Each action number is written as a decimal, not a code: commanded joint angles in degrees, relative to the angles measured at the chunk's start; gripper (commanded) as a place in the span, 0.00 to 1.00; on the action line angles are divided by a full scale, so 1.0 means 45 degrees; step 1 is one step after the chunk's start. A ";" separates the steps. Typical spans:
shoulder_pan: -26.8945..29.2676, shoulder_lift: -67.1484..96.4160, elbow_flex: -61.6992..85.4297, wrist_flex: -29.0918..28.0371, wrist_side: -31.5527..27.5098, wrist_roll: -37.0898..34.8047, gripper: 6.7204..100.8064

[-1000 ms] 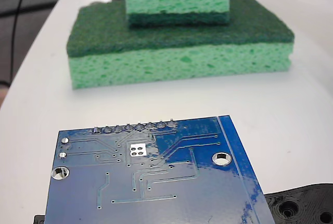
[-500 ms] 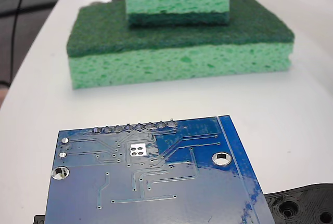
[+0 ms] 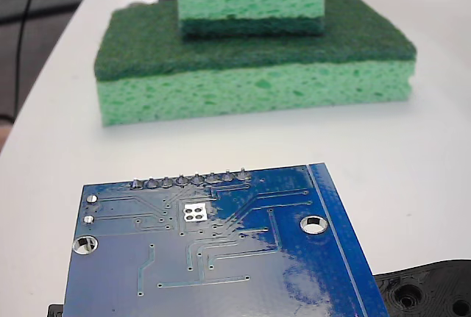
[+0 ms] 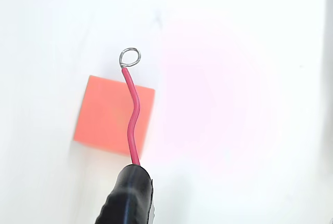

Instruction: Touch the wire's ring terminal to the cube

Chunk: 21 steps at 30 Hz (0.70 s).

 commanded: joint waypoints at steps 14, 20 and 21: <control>0.1855 0.7266 0.7773 -0.2949 0.0742 -0.2031 0.99; 0.2832 1.3457 1.2188 -0.2949 -0.0234 -0.1992 0.99; 0.2832 1.4473 1.2715 -0.2656 -0.0293 -0.1914 0.99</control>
